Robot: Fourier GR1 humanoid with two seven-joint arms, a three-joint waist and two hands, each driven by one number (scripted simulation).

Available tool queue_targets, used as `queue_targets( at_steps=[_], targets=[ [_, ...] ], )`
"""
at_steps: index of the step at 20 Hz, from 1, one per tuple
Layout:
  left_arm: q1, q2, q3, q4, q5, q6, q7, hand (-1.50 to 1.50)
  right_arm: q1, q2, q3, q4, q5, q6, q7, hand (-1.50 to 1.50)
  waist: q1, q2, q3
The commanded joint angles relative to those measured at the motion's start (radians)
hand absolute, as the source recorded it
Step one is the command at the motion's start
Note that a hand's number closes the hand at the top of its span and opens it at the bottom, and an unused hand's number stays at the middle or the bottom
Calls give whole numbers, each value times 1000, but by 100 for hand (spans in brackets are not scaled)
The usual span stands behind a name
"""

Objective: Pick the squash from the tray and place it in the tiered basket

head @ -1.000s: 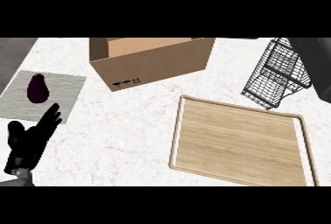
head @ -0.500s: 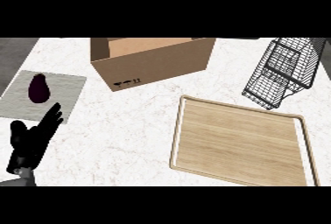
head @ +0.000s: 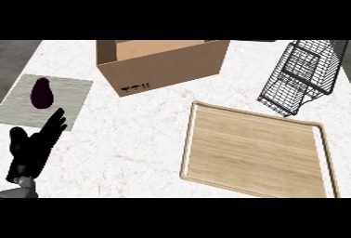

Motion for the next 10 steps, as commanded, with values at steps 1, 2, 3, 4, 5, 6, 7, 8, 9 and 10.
queue_targets(
  at_steps=[1, 2, 3, 4, 5, 6, 7, 8, 9, 10],
  targets=[
    [19, 0, 5, 3, 6, -9, -22, 0, 32, -44, -65, 60, -64, 109, 36, 150, 9, 7, 1],
    [12, 12, 11, 18, 2, -9, -13, 0, 29, -3, -83, 61, -83, 133, 84, -150, -2, 0, 0],
    [-2, -6, 2, 41, -6, 0, -26, 0, 24, -11, -81, 61, -83, 156, 108, -150, -16, -3, -1],
    [-6, 4, 3, 14, -7, 2, -4, 0, 39, 13, -87, 62, -90, 157, 149, -150, -3, 0, 0],
    [15, -22, -9, -12, -6, 12, -11, 0, 56, -30, -88, 62, -92, 157, 146, -150, -1, -1, 1],
    [-7, 11, 21, -5, 14, -1, 14, 0, 48, -68, -98, 56, -102, 162, 156, -150, -4, -1, 1],
    [17, 3, 5, 7, -7, -3, -28, 0, 91, -17, -122, 42, -129, 83, 215, -150, -3, 0, 1],
    [17, 8, 14, 10, 2, -8, -31, 0, 59, -1, -119, 24, -127, 111, 240, -150, -3, -3, 1],
    [22, -11, 1, 6, -9, 7, -29, 0, 75, -38, -122, 5, -132, 101, 188, -150, -7, -3, 1],
    [7, 5, 5, 3, -7, -2, -10, 0, 92, -29, -133, -22, -144, 39, 172, -150, -10, -3, 1]
  ],
)
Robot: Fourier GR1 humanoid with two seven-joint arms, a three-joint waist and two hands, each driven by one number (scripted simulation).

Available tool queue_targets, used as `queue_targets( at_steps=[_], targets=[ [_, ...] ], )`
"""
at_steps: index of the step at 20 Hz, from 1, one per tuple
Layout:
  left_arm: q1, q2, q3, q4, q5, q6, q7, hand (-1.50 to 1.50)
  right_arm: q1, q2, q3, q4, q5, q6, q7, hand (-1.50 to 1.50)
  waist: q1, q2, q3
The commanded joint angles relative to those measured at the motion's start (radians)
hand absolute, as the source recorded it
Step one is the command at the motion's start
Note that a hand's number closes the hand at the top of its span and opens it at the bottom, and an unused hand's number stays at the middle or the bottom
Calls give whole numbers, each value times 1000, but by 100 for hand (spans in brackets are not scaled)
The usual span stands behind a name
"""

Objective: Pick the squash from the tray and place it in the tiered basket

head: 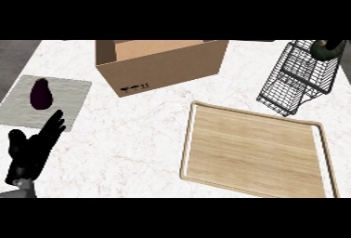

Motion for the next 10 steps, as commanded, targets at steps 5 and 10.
queue_targets(
  at_steps=[5, 10],
  targets=[
    [13, 8, 8, -25, 9, -6, 35, 0, 22, 16, -37, -127, -40, -196, 5, -150, -5, -8, 0],
    [28, 29, 35, -12, 27, -22, 30, 0, -29, -40, -76, -189, -64, -282, 92, -150, -20, -15, -1]
  ],
)
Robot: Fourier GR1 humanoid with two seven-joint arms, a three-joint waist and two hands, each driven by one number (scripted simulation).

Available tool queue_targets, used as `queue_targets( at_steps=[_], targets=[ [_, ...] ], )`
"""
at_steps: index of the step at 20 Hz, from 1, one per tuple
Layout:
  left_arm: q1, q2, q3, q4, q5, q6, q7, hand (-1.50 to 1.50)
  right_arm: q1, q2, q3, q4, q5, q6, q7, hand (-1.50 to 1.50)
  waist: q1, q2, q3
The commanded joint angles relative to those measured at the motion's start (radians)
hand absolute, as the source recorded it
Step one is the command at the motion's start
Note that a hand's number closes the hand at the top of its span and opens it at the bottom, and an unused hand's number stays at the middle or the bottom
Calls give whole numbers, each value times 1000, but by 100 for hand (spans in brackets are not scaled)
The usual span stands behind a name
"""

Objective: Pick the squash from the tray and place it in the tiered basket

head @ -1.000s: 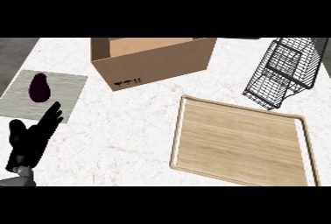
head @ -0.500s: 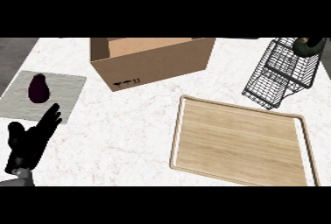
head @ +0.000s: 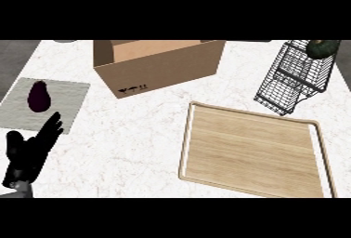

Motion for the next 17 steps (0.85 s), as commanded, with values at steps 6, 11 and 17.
queue_targets(
  at_steps=[6, 11, 17],
  targets=[
    [38, 5, 34, 18, 9, 10, -9, 0, 7, -57, -148, -131, -148, -105, 111, -150, -64, -26, -1],
    [66, -9, 40, -13, 12, 31, 24, 0, 74, -44, -264, -287, -299, -207, 4, -150, -101, -45, 1],
    [106, 11, 71, -19, 27, 23, 24, 0, 251, 9, -324, -493, -452, -131, -123, -150, -150, -64, 2]
  ],
)
